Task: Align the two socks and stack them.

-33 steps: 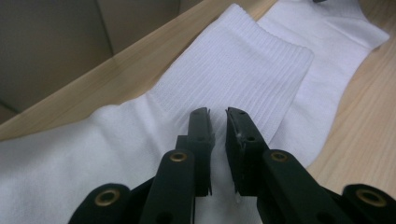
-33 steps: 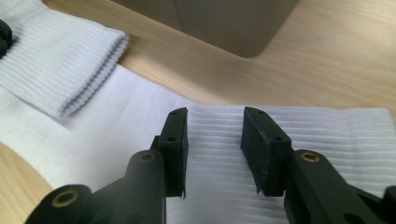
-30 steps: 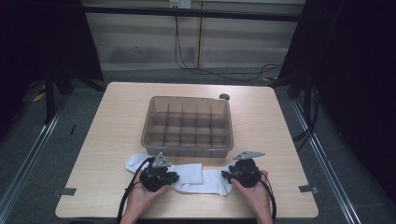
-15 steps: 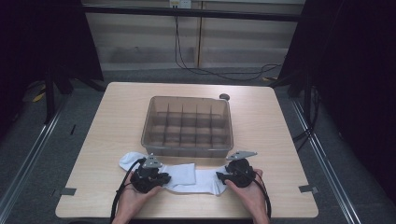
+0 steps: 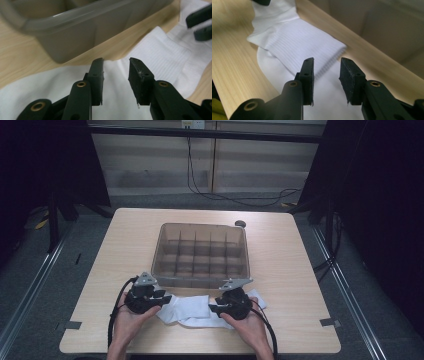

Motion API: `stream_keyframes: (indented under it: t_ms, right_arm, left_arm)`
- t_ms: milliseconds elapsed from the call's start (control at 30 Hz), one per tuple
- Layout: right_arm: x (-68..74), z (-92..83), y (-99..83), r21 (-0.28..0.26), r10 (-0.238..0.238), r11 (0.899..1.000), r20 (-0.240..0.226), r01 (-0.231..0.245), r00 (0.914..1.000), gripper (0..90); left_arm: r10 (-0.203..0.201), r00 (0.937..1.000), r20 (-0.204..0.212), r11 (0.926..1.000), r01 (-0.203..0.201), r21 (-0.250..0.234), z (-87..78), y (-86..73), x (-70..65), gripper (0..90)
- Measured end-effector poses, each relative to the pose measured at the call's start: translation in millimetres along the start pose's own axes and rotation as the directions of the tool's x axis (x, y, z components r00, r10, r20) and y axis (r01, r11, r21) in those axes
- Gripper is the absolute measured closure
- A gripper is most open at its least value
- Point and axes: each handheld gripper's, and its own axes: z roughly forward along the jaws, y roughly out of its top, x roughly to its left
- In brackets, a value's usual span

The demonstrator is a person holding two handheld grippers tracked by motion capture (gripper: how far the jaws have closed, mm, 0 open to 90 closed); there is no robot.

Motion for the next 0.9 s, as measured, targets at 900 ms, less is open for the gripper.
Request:
stream_keyframes:
  t_ms: [900]
  right_arm:
    - [7.0, 26.8, 1.9, 0.057, -0.080, 0.995, 0.008, 0.079, 0.9968, 63.2]
  left_arm:
    - [-0.052, 0.9642, -0.260, 0.9912, 0.082, 0.104, -0.6, -16.4, 41.3, 58.7]
